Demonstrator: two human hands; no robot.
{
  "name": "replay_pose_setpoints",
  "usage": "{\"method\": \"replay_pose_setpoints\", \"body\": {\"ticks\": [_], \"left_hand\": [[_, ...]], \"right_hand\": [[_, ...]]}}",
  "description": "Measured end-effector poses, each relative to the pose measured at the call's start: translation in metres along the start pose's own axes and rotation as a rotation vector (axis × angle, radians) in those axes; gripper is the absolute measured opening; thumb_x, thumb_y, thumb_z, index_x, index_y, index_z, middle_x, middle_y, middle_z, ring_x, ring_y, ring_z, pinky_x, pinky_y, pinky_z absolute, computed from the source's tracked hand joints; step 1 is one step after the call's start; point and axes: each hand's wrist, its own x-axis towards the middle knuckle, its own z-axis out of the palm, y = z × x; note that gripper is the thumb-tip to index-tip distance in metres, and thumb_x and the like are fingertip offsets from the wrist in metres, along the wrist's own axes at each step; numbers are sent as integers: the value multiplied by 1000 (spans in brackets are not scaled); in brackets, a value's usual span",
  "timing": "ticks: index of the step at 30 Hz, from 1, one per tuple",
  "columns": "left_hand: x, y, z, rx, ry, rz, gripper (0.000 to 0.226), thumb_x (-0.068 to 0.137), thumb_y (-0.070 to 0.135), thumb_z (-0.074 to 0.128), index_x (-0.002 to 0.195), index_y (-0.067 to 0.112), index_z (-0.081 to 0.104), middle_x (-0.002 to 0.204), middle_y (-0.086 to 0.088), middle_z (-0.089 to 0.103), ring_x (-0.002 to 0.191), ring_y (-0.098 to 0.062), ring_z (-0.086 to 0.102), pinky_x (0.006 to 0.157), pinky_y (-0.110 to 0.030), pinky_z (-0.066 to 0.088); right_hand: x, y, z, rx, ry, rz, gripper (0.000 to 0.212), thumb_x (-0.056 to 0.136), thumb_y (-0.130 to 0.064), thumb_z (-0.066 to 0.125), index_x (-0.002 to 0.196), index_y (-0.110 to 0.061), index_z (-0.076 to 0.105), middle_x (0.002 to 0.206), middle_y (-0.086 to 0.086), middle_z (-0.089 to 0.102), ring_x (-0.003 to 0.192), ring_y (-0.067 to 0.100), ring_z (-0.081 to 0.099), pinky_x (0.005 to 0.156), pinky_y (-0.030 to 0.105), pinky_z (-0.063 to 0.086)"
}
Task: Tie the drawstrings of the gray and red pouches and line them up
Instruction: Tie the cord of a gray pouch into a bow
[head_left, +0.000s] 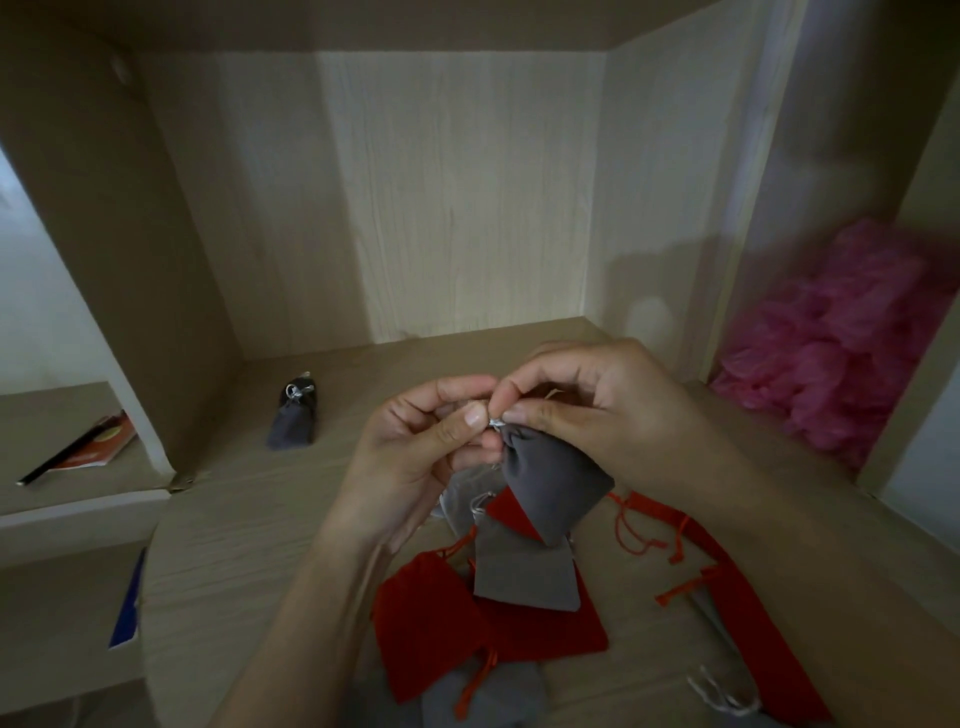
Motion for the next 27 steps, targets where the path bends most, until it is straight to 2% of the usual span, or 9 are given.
{"method": "replay_pose_setpoints", "body": {"ticks": [2,4,10,14,20,22,25,27], "left_hand": [[-1,2,2,34,20,19,38,45,38,87,77,18,77,59,-1,69,52,-4,64,52,-15,53],[-2,4,3,55,50,27,41,38,40,90,70,18,78,57,-2,68,49,-5,64,50,-15,52],[-4,7,2,122,43,31,44,34,41,92,67,17,77,61,-3,70,49,-7,65,50,-17,53],[-4,9,-1,182,14,51,39,40,40,90,69,17,77,59,-4,69,49,-7,64,50,-16,52],[-4,8,-3,259,-38,117,27,53,39,84,70,20,76,55,3,66,46,-3,58,52,-14,48],[-5,8,-2,286,-37,134,21,54,31,83,70,20,76,55,4,65,46,-2,57,49,-13,46],[-5,9,0,376,15,149,18,60,5,77,67,22,75,54,5,63,44,-2,52,46,-12,42],[-6,9,1,395,33,152,18,61,6,75,67,23,75,56,5,63,44,-2,51,47,-12,42]], "right_hand": [[0,-2,-1,8,0,13,20,83,-10,69,80,-30,72,80,-11,70,79,4,66,75,24,53],[-1,-6,-1,9,6,25,23,80,-8,71,76,-31,72,78,-10,71,75,1,66,72,19,52],[-2,-12,-2,-15,-8,56,24,77,-10,75,72,-33,72,74,-11,72,70,0,66,68,16,51],[-3,-13,0,22,-20,87,21,75,-7,76,72,-28,72,73,-6,73,67,2,67,67,21,54],[-3,-10,3,197,1,189,25,69,-7,80,77,-17,59,74,3,73,63,5,65,63,17,51],[-4,-10,4,184,16,222,21,69,-10,80,77,-17,61,74,1,73,63,2,65,62,14,49],[-6,-14,4,176,40,235,21,73,-7,78,74,-15,59,74,4,73,61,1,63,59,12,46],[-7,-15,4,246,33,247,24,75,-1,75,72,-13,54,77,10,72,65,7,63,61,16,49]]}}
